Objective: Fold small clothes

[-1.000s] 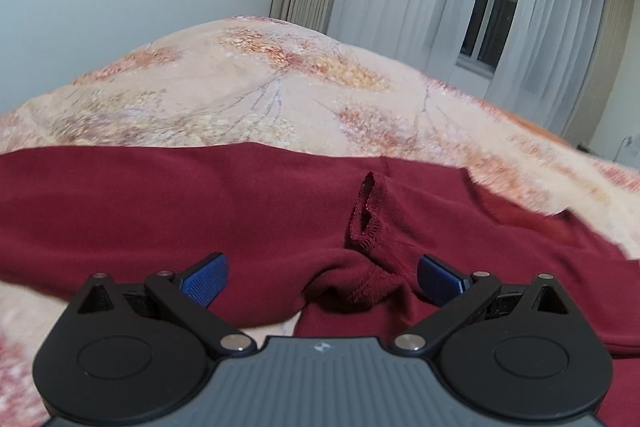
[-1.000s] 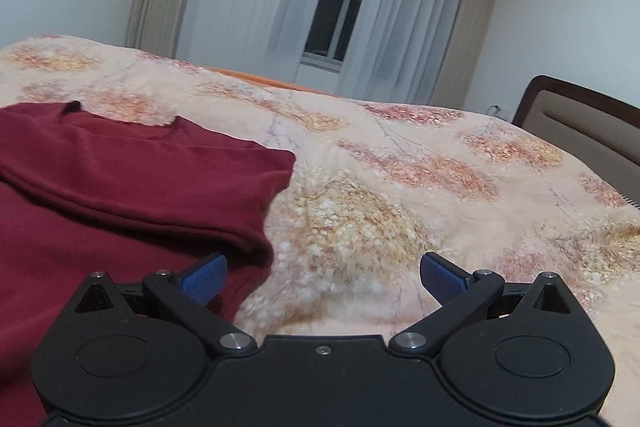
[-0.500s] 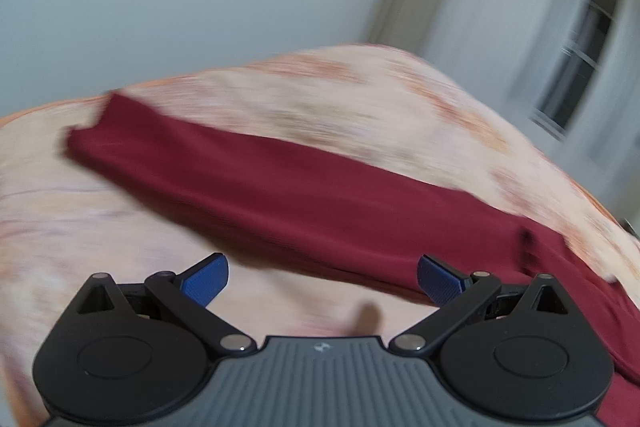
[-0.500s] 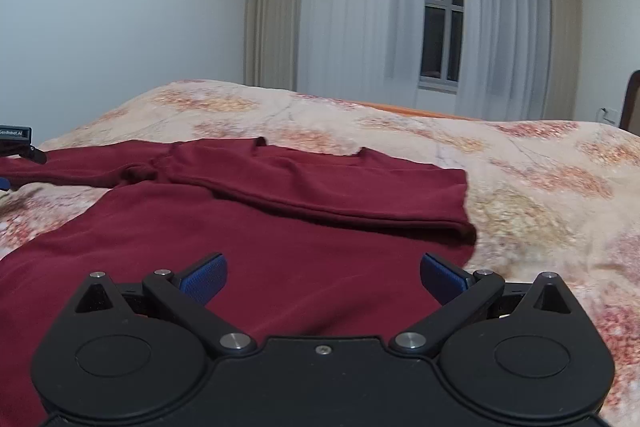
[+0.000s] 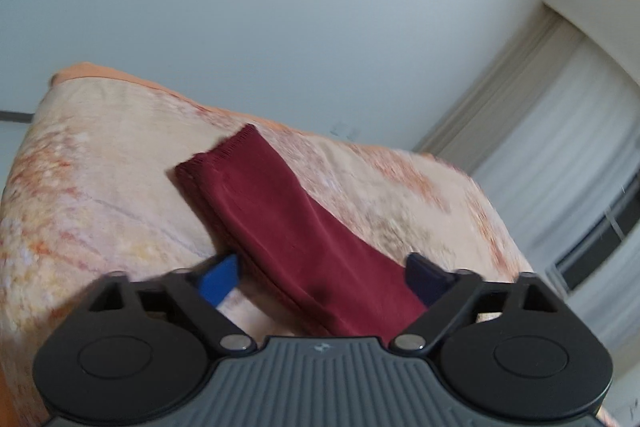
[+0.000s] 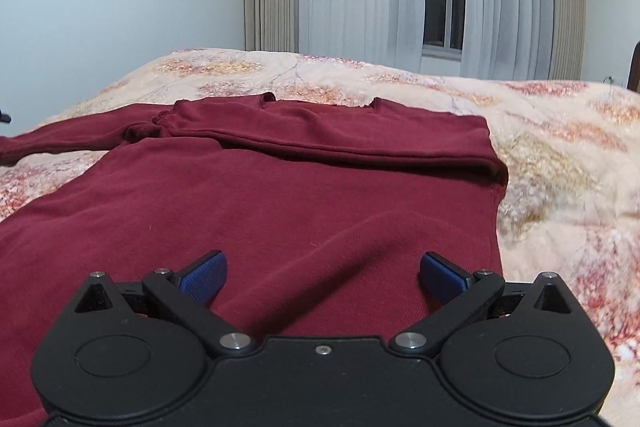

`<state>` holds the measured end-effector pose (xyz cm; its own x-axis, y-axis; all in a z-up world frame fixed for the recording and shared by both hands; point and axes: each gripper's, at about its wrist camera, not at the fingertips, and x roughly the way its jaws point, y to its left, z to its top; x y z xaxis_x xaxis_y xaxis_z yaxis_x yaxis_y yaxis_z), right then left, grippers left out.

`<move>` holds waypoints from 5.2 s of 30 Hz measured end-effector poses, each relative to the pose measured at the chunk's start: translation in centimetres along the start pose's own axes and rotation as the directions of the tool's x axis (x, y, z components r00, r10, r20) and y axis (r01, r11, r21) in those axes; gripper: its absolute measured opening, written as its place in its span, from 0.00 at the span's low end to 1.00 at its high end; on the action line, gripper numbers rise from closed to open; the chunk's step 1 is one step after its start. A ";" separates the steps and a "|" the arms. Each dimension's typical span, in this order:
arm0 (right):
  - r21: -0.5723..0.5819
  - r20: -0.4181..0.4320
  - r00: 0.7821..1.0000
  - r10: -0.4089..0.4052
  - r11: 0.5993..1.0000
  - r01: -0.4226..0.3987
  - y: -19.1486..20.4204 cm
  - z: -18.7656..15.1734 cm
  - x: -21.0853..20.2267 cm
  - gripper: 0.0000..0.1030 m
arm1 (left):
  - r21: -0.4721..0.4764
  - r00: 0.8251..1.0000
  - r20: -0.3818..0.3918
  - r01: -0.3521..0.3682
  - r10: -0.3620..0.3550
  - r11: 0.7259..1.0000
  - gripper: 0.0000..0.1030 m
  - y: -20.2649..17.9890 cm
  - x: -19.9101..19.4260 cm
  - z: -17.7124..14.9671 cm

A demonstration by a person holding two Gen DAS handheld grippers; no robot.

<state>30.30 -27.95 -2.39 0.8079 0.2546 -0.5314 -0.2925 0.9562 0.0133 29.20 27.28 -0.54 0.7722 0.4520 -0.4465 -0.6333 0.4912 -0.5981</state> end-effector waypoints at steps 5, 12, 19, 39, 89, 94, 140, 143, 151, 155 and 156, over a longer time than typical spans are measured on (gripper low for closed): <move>0.013 -0.004 1.000 0.007 1.000 -0.007 -0.3 -0.2 0.5 1.00 | -0.067 0.999 0.033 -0.029 0.032 0.997 0.44 1.0 0.4 -0.2; 0.028 0.002 1.000 0.022 0.999 -0.022 -0.6 -0.4 0.5 1.00 | -0.066 0.997 0.046 -0.061 0.064 0.996 0.16 0.1 1.8 0.1; 0.050 0.012 0.999 0.040 0.998 -0.041 -1.1 -0.7 0.5 1.00 | 0.038 0.989 0.145 -0.023 0.017 0.999 0.06 -3.6 0.8 0.6; 0.132 0.058 0.994 0.095 0.986 -0.102 -2.4 -1.1 -0.1 1.00 | 0.526 0.869 0.016 0.413 -0.495 0.743 0.05 -27.9 -3.2 -10.7; 0.308 0.123 0.988 0.089 0.943 -0.123 -3.9 -1.7 -2.1 1.00 | 0.608 0.850 -0.416 0.525 -0.324 0.596 1.00 -23.8 -2.2 -16.4; 0.306 0.129 0.988 0.082 0.945 -0.118 -4.6 0.6 -1.7 1.00 | 0.560 0.882 -0.403 0.448 -0.243 0.697 1.00 -18.9 1.4 -12.7; 0.096 0.071 0.960 -0.272 0.959 0.265 -5.1 6.2 13.1 1.00 | 0.771 0.962 -0.234 0.274 -0.144 0.575 1.00 -17.7 0.2 -17.8; 0.096 0.070 0.960 -0.271 0.960 0.264 -5.1 6.2 13.1 1.00 | 0.742 0.968 -0.198 0.251 -0.154 0.621 1.00 -17.3 0.2 -17.0; 0.095 0.070 0.960 -0.270 0.960 0.264 -5.1 6.2 13.1 1.00 | 0.701 0.984 -0.174 0.148 -0.034 0.698 1.00 -16.3 1.9 -16.4; 0.096 0.070 0.960 -0.270 0.960 0.263 -5.1 6.2 13.0 1.00 | 0.707 0.988 -0.154 0.122 -0.017 0.696 1.00 -16.2 1.8 -16.5; 0.096 0.071 0.960 -0.271 0.960 0.264 -5.1 6.2 13.1 1.00 | 0.706 0.988 -0.154 0.120 -0.015 0.698 1.00 -16.2 1.8 -16.5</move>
<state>45.49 -28.56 -4.15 0.8910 -0.0041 -0.4540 -0.0189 0.9988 -0.0461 41.67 7.86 -2.68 0.7803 0.3248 -0.5345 -0.3850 0.9229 -0.0012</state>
